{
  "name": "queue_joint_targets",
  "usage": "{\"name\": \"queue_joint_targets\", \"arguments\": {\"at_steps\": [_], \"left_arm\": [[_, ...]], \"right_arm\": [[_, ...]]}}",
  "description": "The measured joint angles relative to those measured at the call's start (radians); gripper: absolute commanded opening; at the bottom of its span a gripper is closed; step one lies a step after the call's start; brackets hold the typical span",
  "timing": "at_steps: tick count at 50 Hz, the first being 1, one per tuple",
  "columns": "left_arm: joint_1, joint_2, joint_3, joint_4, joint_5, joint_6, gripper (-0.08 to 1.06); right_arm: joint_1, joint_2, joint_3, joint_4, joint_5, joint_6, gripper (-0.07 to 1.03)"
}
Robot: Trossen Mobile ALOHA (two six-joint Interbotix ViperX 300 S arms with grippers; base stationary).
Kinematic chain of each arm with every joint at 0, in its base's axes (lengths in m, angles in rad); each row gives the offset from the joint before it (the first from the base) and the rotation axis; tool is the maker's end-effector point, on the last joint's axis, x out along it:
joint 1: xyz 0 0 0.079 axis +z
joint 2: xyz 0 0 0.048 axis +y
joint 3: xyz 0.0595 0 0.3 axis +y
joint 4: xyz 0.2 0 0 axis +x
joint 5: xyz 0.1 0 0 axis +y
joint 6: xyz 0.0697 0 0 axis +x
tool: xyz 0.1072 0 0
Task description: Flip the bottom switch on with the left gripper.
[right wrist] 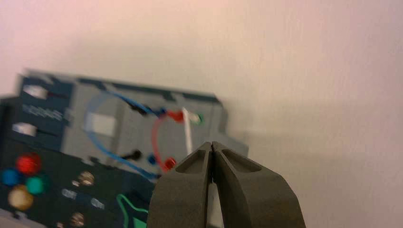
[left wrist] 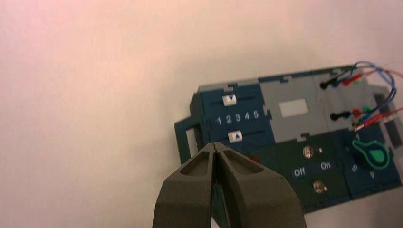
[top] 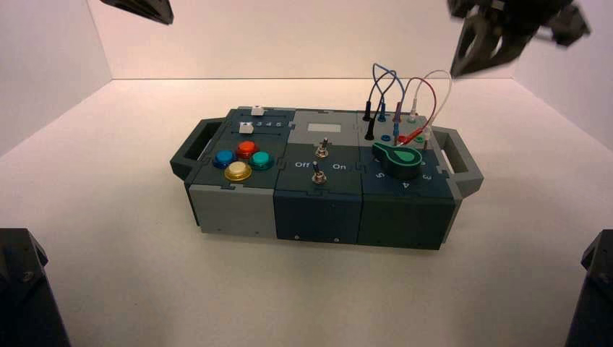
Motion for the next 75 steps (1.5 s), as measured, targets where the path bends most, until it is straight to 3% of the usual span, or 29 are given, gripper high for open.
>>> {"name": "queue_joint_targets", "arguments": {"at_steps": [18,28,39,46,61,75], "left_arm": [[-0.123,0.103,-0.049,-0.005,0.061,-0.003,-0.03],[-0.129,0.155,-0.087,-0.023,0.120,-0.035,-0.03],[-0.132,0.253,-0.143,-0.026,0.230,-0.043,-0.03],[-0.152,0.293,-0.160,-0.028,0.250,-0.061,-0.03],[-0.216,0.318,-0.187,-0.029,0.261,-0.127,-0.03],[-0.316,0.339,-0.195,-0.029,0.282,-0.235,-0.03]], "right_arm": [[0.002,0.109,0.000,0.044,0.063,0.002,-0.02],[0.000,0.135,0.000,0.044,0.067,0.000,-0.02],[0.000,0.206,0.000,0.044,0.055,-0.002,-0.02],[0.008,0.253,0.000,0.052,0.041,-0.006,-0.02],[0.014,0.316,-0.017,0.057,0.015,-0.006,-0.02],[0.012,0.341,-0.031,0.057,0.012,-0.006,-0.02]]}}
